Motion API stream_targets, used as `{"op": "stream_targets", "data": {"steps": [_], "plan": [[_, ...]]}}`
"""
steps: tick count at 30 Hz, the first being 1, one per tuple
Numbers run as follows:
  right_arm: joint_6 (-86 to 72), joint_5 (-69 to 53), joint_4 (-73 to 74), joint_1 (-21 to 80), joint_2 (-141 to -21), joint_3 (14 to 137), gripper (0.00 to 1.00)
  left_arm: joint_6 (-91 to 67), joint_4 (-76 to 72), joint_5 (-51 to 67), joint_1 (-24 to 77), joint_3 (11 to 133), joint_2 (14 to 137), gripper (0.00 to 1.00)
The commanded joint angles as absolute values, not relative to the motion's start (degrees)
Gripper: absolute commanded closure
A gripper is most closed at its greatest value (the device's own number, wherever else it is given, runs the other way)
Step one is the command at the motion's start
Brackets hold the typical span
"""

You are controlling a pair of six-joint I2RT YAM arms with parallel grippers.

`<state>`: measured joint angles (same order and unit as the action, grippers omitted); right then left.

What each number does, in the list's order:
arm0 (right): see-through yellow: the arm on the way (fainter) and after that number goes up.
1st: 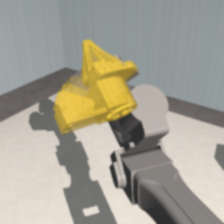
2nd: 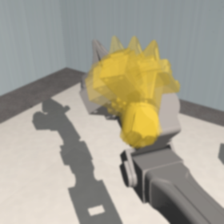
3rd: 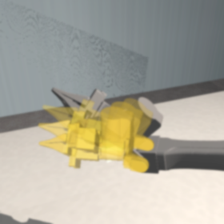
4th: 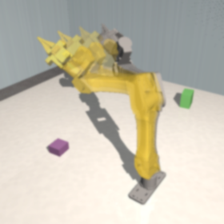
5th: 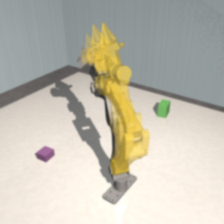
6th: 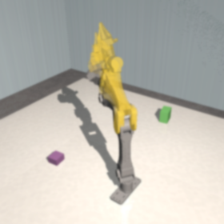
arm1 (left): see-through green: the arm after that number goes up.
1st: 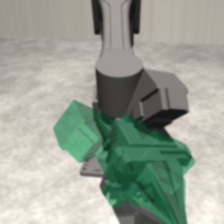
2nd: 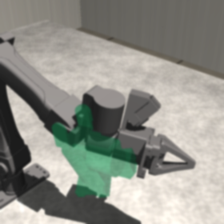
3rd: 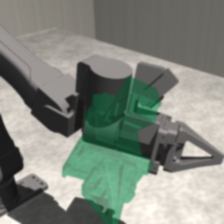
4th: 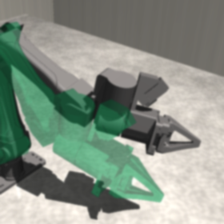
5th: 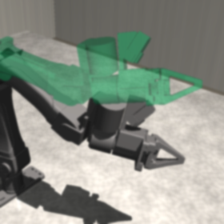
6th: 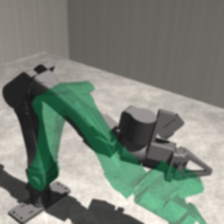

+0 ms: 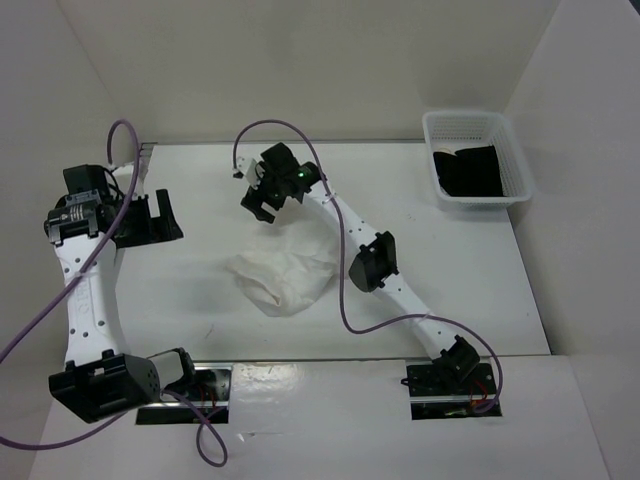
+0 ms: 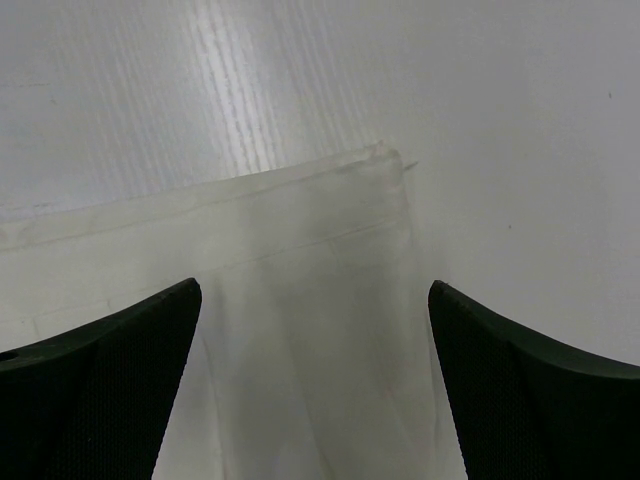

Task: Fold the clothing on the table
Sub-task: Flatten the skirt out

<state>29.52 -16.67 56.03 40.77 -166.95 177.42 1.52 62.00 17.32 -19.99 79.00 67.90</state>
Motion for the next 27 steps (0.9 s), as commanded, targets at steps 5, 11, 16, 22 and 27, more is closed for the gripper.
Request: {"op": "stream_targets", "data": {"steps": [5,11,16,22,27], "plan": [[29.4,-14.9,48.0,39.5,-170.4,179.6,0.02,2.7,61.8,19.2,-21.5,79.3,65.9,0.01],[30.0,-13.7,46.0,38.9,-172.2,179.6,0.03,2.7,61.8,19.2,-22.7,79.8,65.4,0.01],[31.2,-12.4,45.4,38.9,-173.3,179.6,0.20,2.7,61.8,19.2,-22.7,79.8,65.4,0.01],[32.3,-11.2,46.8,38.4,-173.9,179.6,0.61,2.7,61.8,19.8,-23.2,79.8,65.9,0.01],[31.0,-3.8,49.6,37.3,-173.9,179.6,1.00,3.3,61.8,20.3,-23.2,79.8,66.4,0.00]]}}
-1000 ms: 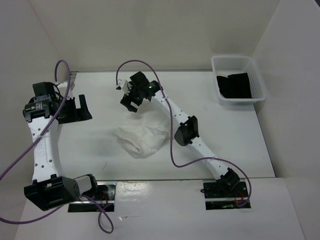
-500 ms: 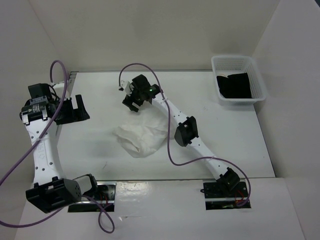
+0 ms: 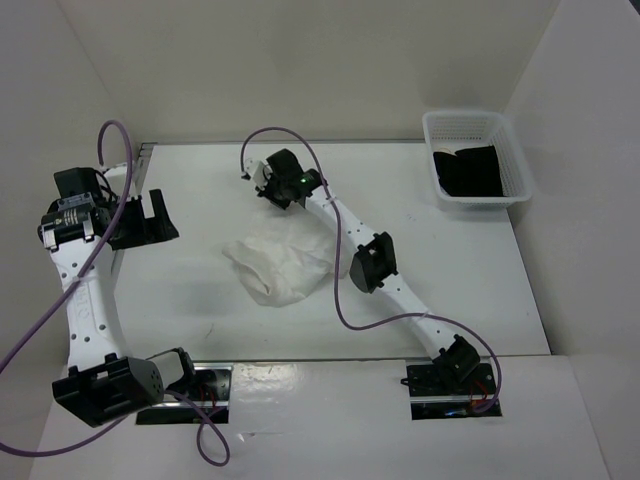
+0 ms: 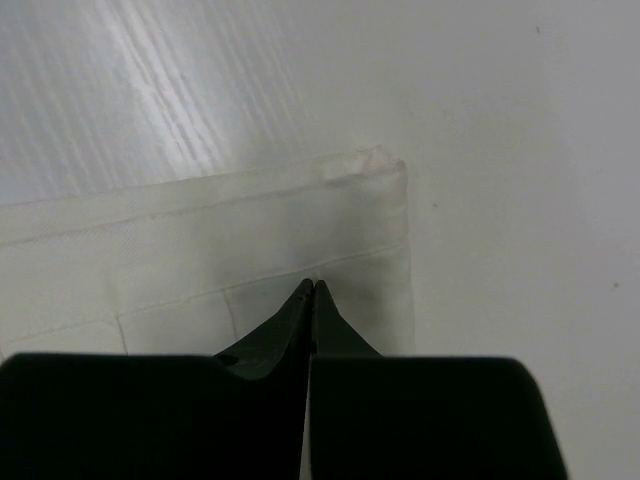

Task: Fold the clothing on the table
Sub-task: Flatten the skirt out

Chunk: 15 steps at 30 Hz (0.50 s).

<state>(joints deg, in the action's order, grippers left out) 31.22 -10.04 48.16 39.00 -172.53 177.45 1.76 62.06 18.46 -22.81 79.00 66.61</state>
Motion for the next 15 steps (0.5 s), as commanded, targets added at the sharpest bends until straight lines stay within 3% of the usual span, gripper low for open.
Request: {"op": "stream_targets", "data": {"steps": [1,15], "plan": [[30.5,-2.6,50.4,37.3,-173.9,179.6,1.00,3.3,61.8,20.9,-23.2,79.8,67.1,0.00],[23.3,8.0,61.6,27.7,-167.3,177.7,1.00,4.8,56.9,25.8,-19.5,75.9,71.4,0.00]]}}
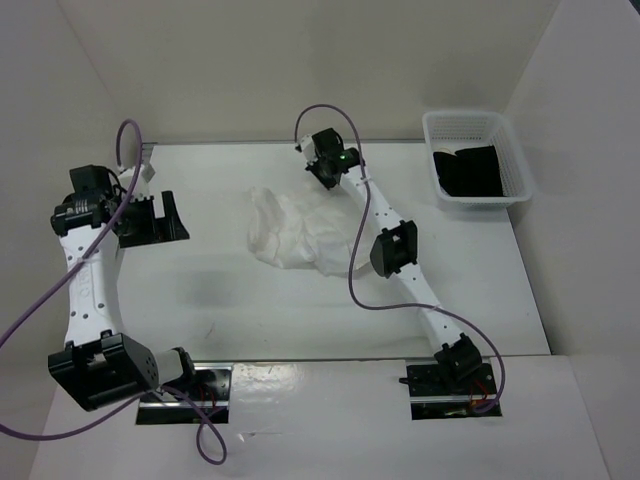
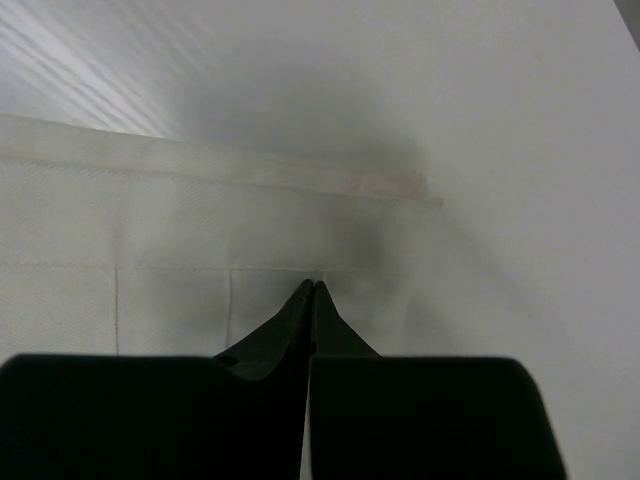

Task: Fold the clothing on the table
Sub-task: Flatten the skirt out

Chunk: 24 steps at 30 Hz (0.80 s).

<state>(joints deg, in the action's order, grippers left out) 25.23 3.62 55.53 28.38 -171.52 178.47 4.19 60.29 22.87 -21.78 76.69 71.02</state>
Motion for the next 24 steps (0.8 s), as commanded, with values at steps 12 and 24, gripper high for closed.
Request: {"op": "stream_targets", "data": {"steps": [12,24], "plan": [[22.7,1.9,66.4,30.0,-144.1,177.0,0.10,2.0,52.4,19.4,-5.5,89.1,86.1,0.00],[25.0,0.8,67.9,18.7,-114.7,142.7,0.07,-10.9,47.7,14.3,6.5,112.4,115.0,0.00]]}}
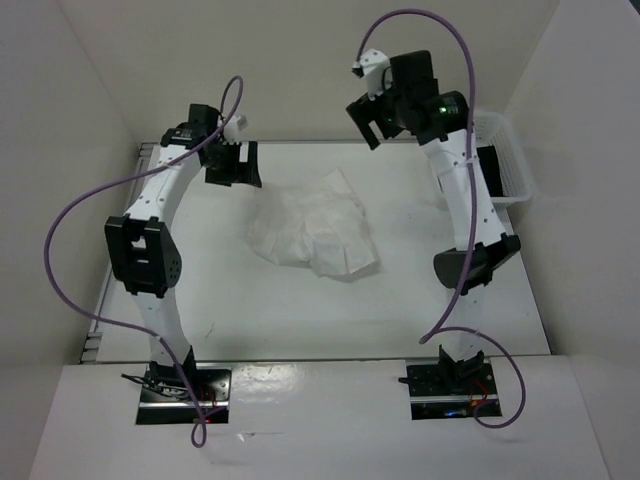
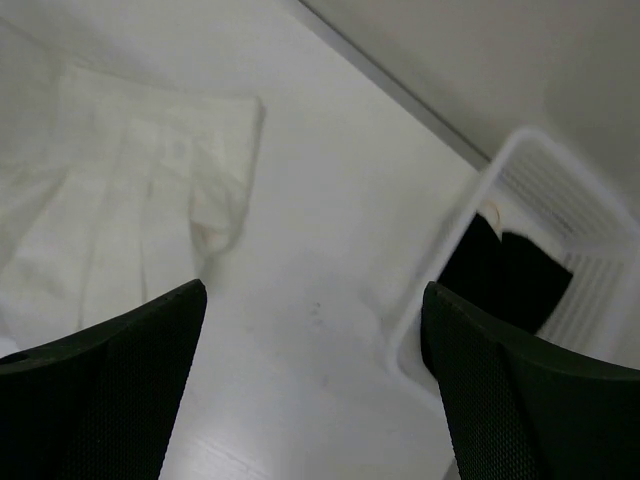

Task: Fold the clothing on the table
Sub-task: Flatten the skirt out

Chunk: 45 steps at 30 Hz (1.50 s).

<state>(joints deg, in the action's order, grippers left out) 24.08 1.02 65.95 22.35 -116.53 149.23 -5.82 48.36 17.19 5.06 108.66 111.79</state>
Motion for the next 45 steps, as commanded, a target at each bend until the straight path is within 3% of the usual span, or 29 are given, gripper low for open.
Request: {"op": "stream_targets", "data": {"steps": [1,7,15,26,36,39,45], "plan": [[25.0,0.8,67.4,17.7,-113.2,140.8,0.07,-12.2,47.7,12.2,7.0,113.2,116.2,0.00],[25.6,-2.0,65.7,11.2,-105.1,129.4,0.07,-13.1,48.9,11.0,8.3,118.7,122.4,0.01],[26.1,-3.1,65.7,8.9,-103.7,127.4,0.07,-13.1,48.3,9.2,8.9,120.4,124.6,0.01],[26.1,-2.5,65.7,8.9,-103.7,127.4,0.07,-13.1,45.3,9.8,8.9,118.7,128.0,0.16],[26.1,-1.9,65.7,8.9,-103.2,126.4,0.07,-12.0,44.7,9.2,8.9,120.5,131.0,0.22],[26.1,-1.3,65.7,8.9,-103.2,125.9,0.07,-12.0,44.7,10.3,8.9,121.0,131.6,0.27],[26.1,-0.8,65.1,8.9,-103.2,125.9,0.08,-11.5,44.7,10.9,8.9,121.0,131.6,0.50]]}}
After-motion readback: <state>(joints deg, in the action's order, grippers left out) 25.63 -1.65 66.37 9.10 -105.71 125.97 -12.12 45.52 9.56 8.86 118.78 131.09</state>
